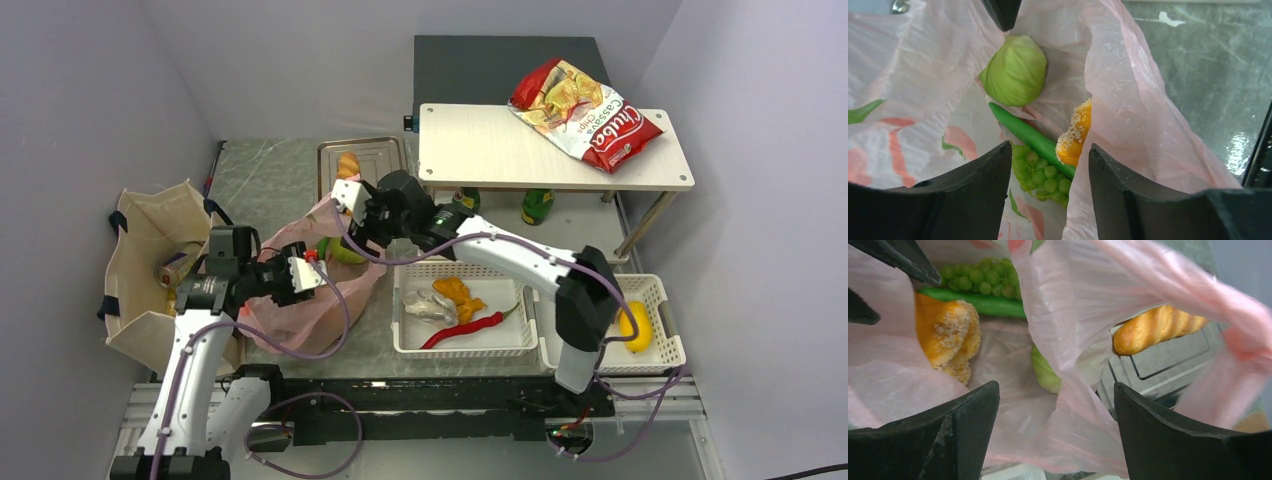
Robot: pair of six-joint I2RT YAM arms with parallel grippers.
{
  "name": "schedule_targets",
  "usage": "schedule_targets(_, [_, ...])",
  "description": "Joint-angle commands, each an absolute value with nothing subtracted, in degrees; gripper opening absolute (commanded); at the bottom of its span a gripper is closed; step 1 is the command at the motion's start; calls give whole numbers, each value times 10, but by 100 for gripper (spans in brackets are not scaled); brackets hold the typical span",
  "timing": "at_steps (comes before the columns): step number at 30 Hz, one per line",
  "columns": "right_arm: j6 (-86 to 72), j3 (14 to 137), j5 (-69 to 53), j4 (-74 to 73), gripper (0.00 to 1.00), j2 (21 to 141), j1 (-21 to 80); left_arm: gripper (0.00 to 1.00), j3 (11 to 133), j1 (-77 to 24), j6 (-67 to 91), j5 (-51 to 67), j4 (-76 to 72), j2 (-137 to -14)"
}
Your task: Untie the knot of the grocery bags and take out the mixed food
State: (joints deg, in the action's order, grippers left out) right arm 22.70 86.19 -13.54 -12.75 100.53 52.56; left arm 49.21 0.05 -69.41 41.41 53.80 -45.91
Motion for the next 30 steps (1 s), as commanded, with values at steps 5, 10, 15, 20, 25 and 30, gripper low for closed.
schedule_targets(5, [239,928,-112,-102,36,1059,519,65,456,-27,-783,397,444,-488])
schedule_targets(10, [218,942,-131,-98,0,1051,518,63,421,-46,-798,375,335,-503])
schedule_targets(15, [177,956,-160,-99,0,1041,514,60,397,-70,-832,356,261,-534])
schedule_targets(20, [162,967,-170,-107,0,1043,513,76,411,-100,-827,332,211,-606])
schedule_targets(25, [163,957,-166,-106,0,1038,513,79,444,-116,-822,309,181,-695])
schedule_targets(30, [163,951,-167,-104,0,1037,513,82,460,-119,-832,308,155,-759])
